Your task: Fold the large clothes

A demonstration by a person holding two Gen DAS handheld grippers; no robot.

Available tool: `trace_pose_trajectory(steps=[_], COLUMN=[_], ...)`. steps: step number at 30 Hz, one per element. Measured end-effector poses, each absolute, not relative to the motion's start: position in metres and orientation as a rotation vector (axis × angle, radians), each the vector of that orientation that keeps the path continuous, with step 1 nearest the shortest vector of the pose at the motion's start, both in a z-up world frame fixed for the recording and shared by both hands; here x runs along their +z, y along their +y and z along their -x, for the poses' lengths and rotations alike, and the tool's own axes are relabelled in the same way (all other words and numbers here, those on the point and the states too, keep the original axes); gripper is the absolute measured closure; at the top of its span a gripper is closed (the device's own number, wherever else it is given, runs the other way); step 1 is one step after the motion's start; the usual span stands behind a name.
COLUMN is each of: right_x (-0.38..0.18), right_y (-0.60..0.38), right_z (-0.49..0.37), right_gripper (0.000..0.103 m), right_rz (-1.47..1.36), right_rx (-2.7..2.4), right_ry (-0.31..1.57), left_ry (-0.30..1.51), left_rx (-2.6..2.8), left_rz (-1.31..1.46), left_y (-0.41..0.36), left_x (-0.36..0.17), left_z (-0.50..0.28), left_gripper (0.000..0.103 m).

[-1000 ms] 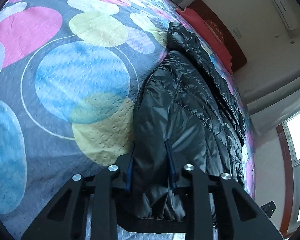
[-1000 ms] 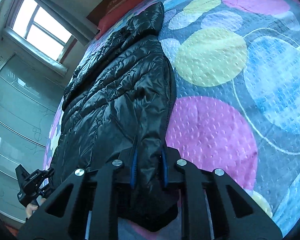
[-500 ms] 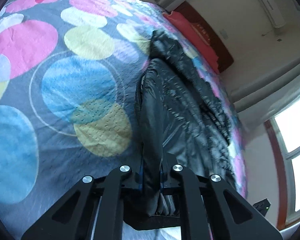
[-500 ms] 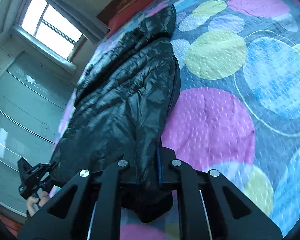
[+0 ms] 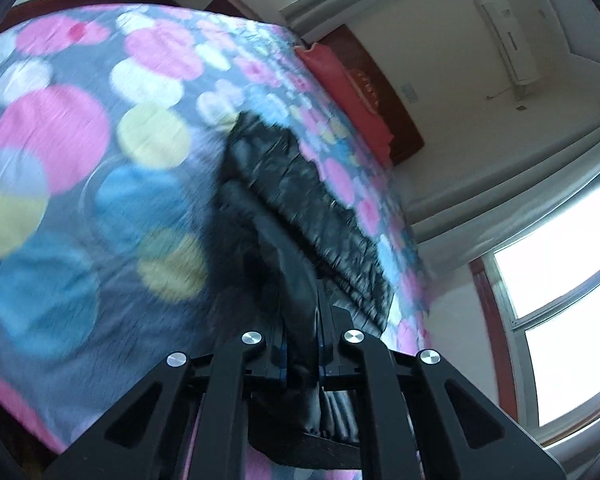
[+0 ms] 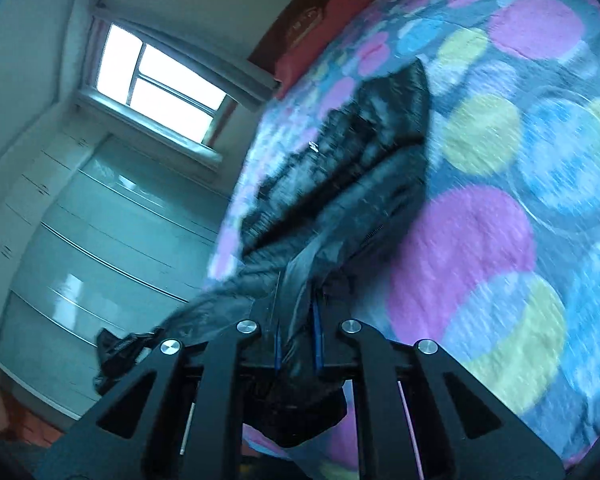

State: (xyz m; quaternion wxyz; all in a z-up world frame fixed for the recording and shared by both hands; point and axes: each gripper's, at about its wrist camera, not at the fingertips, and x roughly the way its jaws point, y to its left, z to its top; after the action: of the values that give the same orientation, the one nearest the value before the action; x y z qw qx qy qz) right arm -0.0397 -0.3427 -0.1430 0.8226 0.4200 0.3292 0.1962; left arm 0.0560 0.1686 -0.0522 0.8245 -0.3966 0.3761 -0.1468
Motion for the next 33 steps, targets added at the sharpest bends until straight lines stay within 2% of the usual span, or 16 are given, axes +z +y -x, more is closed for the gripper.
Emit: trace_pose_trajectory(steps=[6, 10, 17, 21, 26, 27, 30, 31, 33], right_x=[-0.110, -0.104, -0.152, -0.196, -0.212, -0.210, -0.205, -0.200, -0.192], right_y=[-0.348, -0.349, -0.359, -0.364, -0.361, -0.360, -0.362, -0.364, -0.369], right_z=[-0.042, -0.112, -0.212, -0.245, -0.254, -0.253, -0.246, -0.240, -0.235], right_gripper=[0.093, 0.093, 0.093, 0.092, 0.092, 0.090, 0.076, 0.067, 0.058], right_rz=[-0.919, -0.917, -0.979, -1.002, -0.988, -0.982, -0.999, -1.010, -1.024], right_rx=[0.416, 0.359, 0.255, 0.203, 0.193, 0.192, 0.226, 0.239, 0.260], right_ry=[0.627, 0.612, 0.709, 0.787, 0.790, 0.788, 0.777, 0.766, 0.744], left_ry=[0.761, 0.782, 0.909, 0.972, 0.978, 0.978, 0.975, 0.968, 0.952], left_rx=[-0.342, -0.313, -0.230, -0.194, -0.191, -0.194, -0.217, -0.227, -0.257], left_rz=[0.835, 0.809, 0.805, 0.773, 0.735, 0.738, 0.782, 0.801, 0.848], left_y=[0.155, 0.145, 0.129, 0.118, 0.112, 0.112, 0.121, 0.124, 0.132], left_x=[-0.029, -0.035, -0.095, -0.131, -0.144, -0.143, -0.134, -0.130, -0.119], left_z=[-0.149, -0.216, -0.316, -0.343, -0.350, -0.350, -0.347, -0.346, -0.340], left_gripper=[0.094, 0.094, 0.094, 0.093, 0.092, 0.092, 0.085, 0.079, 0.070])
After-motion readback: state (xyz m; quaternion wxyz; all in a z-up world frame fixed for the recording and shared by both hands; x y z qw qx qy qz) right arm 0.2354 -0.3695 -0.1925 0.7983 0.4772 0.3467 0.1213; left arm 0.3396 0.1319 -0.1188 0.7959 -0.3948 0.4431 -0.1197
